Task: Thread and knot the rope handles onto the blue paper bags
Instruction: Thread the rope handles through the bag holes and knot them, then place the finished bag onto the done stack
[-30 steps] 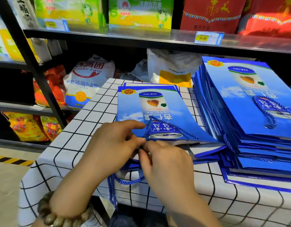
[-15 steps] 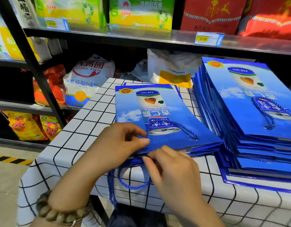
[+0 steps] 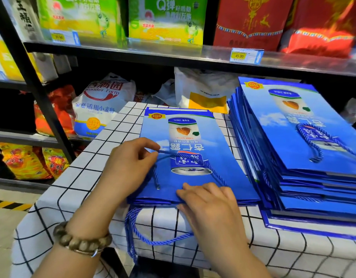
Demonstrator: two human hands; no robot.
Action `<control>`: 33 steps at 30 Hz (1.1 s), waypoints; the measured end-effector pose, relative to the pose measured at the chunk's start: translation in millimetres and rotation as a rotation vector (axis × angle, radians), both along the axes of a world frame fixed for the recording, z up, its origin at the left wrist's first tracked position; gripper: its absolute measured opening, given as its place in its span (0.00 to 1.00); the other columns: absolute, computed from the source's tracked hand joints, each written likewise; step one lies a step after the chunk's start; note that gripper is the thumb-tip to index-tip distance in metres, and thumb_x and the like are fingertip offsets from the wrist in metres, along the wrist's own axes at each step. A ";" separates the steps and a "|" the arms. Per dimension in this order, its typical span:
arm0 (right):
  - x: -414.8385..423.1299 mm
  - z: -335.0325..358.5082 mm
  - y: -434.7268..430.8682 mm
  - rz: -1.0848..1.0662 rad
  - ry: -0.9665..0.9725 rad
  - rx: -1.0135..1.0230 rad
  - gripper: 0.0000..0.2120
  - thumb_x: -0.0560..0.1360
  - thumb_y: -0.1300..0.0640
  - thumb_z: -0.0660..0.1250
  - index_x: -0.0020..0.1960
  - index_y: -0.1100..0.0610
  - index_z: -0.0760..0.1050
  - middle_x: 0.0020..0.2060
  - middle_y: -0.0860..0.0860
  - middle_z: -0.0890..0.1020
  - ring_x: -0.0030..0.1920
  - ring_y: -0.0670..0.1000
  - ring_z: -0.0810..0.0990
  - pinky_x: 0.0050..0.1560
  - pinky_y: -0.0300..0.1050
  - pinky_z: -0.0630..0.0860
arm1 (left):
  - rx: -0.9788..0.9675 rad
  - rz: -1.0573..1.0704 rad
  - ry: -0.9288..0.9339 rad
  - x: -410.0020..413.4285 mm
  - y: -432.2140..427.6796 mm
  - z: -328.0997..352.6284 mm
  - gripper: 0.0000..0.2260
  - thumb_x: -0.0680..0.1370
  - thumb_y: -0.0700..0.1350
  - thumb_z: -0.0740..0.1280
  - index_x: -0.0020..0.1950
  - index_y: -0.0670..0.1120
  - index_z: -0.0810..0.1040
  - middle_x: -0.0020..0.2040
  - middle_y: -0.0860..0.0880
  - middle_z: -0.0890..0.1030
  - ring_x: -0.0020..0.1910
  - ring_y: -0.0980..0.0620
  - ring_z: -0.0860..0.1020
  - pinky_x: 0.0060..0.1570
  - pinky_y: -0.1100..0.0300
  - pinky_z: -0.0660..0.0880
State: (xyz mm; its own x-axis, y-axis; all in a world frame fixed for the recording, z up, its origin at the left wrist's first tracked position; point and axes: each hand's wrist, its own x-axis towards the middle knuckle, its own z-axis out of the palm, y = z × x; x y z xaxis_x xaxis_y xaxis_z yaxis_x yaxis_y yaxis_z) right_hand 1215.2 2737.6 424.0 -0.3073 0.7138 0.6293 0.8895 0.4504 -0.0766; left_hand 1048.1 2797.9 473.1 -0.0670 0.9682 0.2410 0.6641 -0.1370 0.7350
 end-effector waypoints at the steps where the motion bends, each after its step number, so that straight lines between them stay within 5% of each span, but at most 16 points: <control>1: 1.8 1.1 1.4 0.017 -0.016 0.032 0.12 0.70 0.50 0.59 0.45 0.50 0.80 0.42 0.43 0.84 0.37 0.49 0.80 0.40 0.42 0.61 | -0.011 -0.026 -0.012 -2.4 -0.7 -0.5 0.09 0.75 0.43 0.66 0.39 0.58 0.76 0.32 0.53 0.79 0.32 0.57 0.74 0.34 0.61 0.67; 5: 9.1 12.0 5.3 0.043 0.074 0.175 0.10 0.75 0.54 0.60 0.46 0.54 0.80 0.35 0.46 0.82 0.34 0.51 0.77 0.38 0.42 0.63 | 0.011 -0.037 -0.168 -20.3 -2.3 -1.9 0.05 0.73 0.51 0.61 0.40 0.58 0.77 0.40 0.59 0.81 0.43 0.57 0.78 0.44 0.61 0.72; 7: 11.4 22.1 5.3 0.054 0.179 0.227 0.11 0.78 0.55 0.58 0.47 0.54 0.79 0.35 0.47 0.81 0.35 0.52 0.77 0.37 0.44 0.65 | -0.011 0.086 -0.323 -25.2 -5.3 0.9 0.08 0.78 0.50 0.61 0.45 0.50 0.78 0.38 0.50 0.80 0.33 0.56 0.78 0.33 0.64 0.72; 9: 9.0 29.4 3.7 0.112 0.205 0.259 0.09 0.78 0.55 0.58 0.47 0.54 0.77 0.36 0.47 0.81 0.37 0.51 0.75 0.37 0.44 0.66 | -0.197 0.123 -0.679 -22.4 -9.3 7.6 0.13 0.80 0.51 0.57 0.48 0.44 0.77 0.32 0.45 0.78 0.22 0.55 0.74 0.22 0.68 0.68; 11: 2.3 30.4 0.6 0.173 0.133 0.275 0.09 0.78 0.55 0.58 0.47 0.53 0.77 0.38 0.46 0.82 0.37 0.50 0.75 0.37 0.44 0.65 | -0.330 0.073 -0.891 -17.0 -12.8 15.2 0.13 0.78 0.50 0.60 0.48 0.44 0.80 0.36 0.45 0.81 0.24 0.52 0.77 0.24 0.66 0.72; 13: -2.8 28.7 -2.5 0.222 0.077 0.217 0.11 0.78 0.52 0.59 0.47 0.53 0.79 0.40 0.46 0.83 0.38 0.50 0.77 0.38 0.42 0.67 | -0.321 -0.008 -0.905 -16.8 -16.2 17.3 0.11 0.77 0.41 0.64 0.59 0.44 0.78 0.39 0.47 0.83 0.26 0.53 0.81 0.23 0.66 0.74; 15: -1.6 33.0 -5.8 0.249 0.135 0.060 0.17 0.78 0.44 0.57 0.43 0.52 0.81 0.40 0.43 0.83 0.39 0.47 0.78 0.40 0.41 0.69 | -0.277 -0.086 -0.891 -20.2 -17.9 16.6 0.21 0.76 0.32 0.61 0.68 0.46 0.69 0.33 0.47 0.83 0.25 0.54 0.80 0.22 0.66 0.73; 19: 21.8 67.0 11.3 0.025 0.506 -0.138 0.14 0.74 0.43 0.60 0.48 0.50 0.80 0.46 0.43 0.82 0.48 0.44 0.77 0.48 0.40 0.73 | -0.073 -0.090 -0.837 -28.0 -26.2 28.6 0.22 0.76 0.29 0.58 0.61 0.51 0.74 0.35 0.53 0.84 0.31 0.56 0.82 0.26 0.65 0.76; 22: 40.6 81.6 37.5 -0.103 0.527 -0.374 0.23 0.74 0.47 0.64 0.69 0.47 0.66 0.62 0.44 0.72 0.61 0.46 0.72 0.60 0.42 0.68 | 0.124 -0.137 -0.832 -34.3 -35.2 40.9 0.22 0.75 0.28 0.57 0.55 0.54 0.76 0.39 0.57 0.85 0.35 0.59 0.82 0.30 0.67 0.77; 25: 42.2 96.2 47.8 -0.031 0.513 -0.569 0.30 0.74 0.49 0.65 0.72 0.47 0.58 0.65 0.45 0.68 0.66 0.45 0.67 0.62 0.37 0.62 | 0.258 -0.165 -0.843 -32.3 -39.5 55.6 0.21 0.75 0.28 0.57 0.55 0.52 0.75 0.41 0.60 0.84 0.38 0.62 0.82 0.34 0.69 0.77; 29: 79.0 137.0 50.7 -0.081 0.496 -0.329 0.15 0.70 0.45 0.68 0.56 0.44 0.73 0.51 0.55 0.74 0.50 0.55 0.73 0.46 0.42 0.65 | 0.325 -0.281 -0.897 -1.8 -26.2 80.5 0.18 0.74 0.29 0.60 0.55 0.50 0.75 0.44 0.60 0.84 0.44 0.61 0.81 0.43 0.68 0.78; 33: 149.0 178.1 43.0 -0.250 0.225 -0.072 0.20 0.71 0.53 0.69 0.51 0.70 0.76 0.42 0.66 0.79 0.46 0.59 0.76 0.46 0.49 0.68 | 0.284 -0.383 -0.761 62.4 3.0 95.2 0.19 0.72 0.37 0.66 0.61 0.50 0.74 0.58 0.49 0.78 0.53 0.51 0.75 0.60 0.52 0.71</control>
